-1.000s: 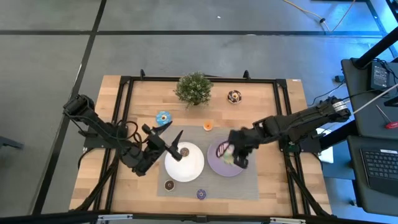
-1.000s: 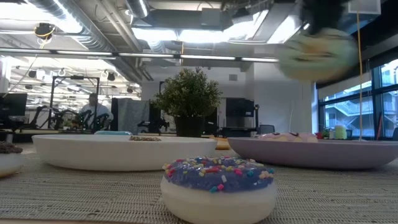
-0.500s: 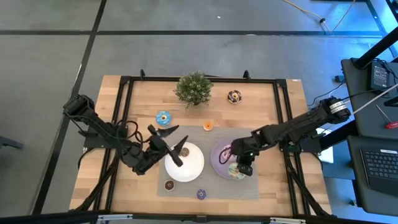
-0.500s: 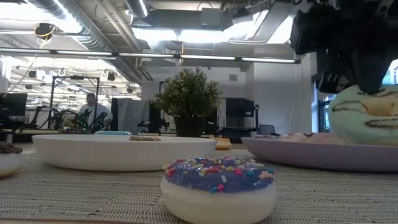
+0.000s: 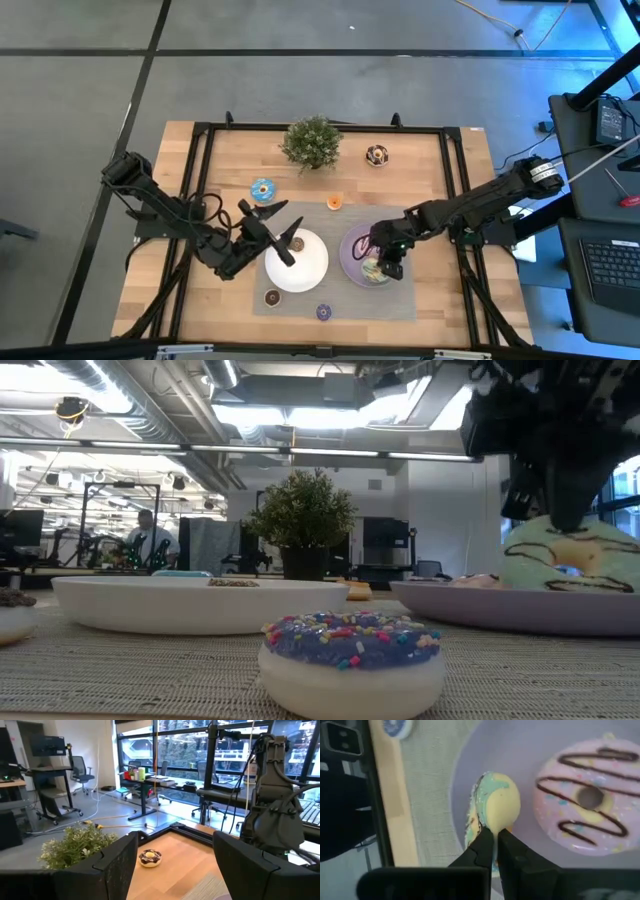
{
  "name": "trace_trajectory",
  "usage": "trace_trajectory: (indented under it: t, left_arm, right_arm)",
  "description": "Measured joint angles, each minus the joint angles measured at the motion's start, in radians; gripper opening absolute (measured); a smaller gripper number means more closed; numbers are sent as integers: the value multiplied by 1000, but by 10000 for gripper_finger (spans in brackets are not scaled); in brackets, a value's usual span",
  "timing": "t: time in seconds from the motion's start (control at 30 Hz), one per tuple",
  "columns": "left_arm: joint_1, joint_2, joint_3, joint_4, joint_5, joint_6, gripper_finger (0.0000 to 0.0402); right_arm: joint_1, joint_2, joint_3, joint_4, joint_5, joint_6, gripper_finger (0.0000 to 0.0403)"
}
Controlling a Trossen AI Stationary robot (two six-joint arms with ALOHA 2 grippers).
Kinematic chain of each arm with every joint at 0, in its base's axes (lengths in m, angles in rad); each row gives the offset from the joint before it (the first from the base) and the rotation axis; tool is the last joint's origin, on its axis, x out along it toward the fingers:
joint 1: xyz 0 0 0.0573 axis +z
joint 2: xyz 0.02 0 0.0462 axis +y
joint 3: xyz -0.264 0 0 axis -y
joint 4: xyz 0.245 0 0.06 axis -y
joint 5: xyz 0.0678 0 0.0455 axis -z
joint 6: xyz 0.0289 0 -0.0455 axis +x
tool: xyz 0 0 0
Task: Pick & Place donuts
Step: Put the big green donut on the purple plate, then put the big blue donut on the purple plate
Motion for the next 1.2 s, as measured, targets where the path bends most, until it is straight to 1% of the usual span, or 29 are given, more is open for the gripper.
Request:
trace_trajectory:
  t: [0.1, 0.2, 0.3, 0.43, 0.53, 0.63, 0.73, 0.8, 0.87, 0.9, 0.97, 1.03, 1.1, 1.13, 1.2]
  left_arm:
    - [0, 0, 0, -1, 0, 1, 253]
    - [0, 0, 0, -1, 0, 1, 253]
    - [0, 0, 0, -1, -1, 1, 253]
    - [0, 0, 0, -1, -6, 1, 253]
    - [0, 0, 0, -1, -9, 1, 253]
    - [0, -1, 0, -4, -9, 2, 253]
    - [0, -2, 0, -9, -10, -8, 253]
    - [2, -2, 0, -9, -7, -40, 253]
    - [8, -2, 0, -27, 17, -87, 253]
    - [14, -3, 0, -49, 47, -124, 253]
    - [40, -7, 0, -112, 167, -254, 253]
    - [91, -7, 0, -196, 365, -411, 253]
    - [149, -4, 0, -296, 560, -515, 253]
    - [176, -2, 0, -344, 638, -552, 253]
    - [220, -2, -2, -451, 722, -631, 253]
  right_arm:
    - [0, 0, -9, -5, 0, -28, 21]
    - [0, 0, -9, -8, 8, -67, 41]
    - [0, 0, -9, -10, 8, -70, 78]
    - [-1, 0, -5, -32, 13, -64, 138]
    - [0, 0, 19, -99, 50, -62, 176]
    - [0, 0, 55, -183, 103, -70, 201]
    - [-1, 0, 100, -269, 158, -82, 215]
    - [0, 0, 135, -337, 208, -92, 220]
    - [-1, 0, 179, -396, 260, -98, 222]
    - [-1, 0, 200, -422, 289, -98, 222]
    - [-1, 0, 246, -475, 351, -99, 222]
    - [-1, 0, 296, -521, 421, -99, 220]
    - [0, 0, 344, -574, 504, -99, 219]
    - [0, 0, 367, -599, 547, -100, 218]
    - [-1, 0, 413, -645, 614, -101, 219]
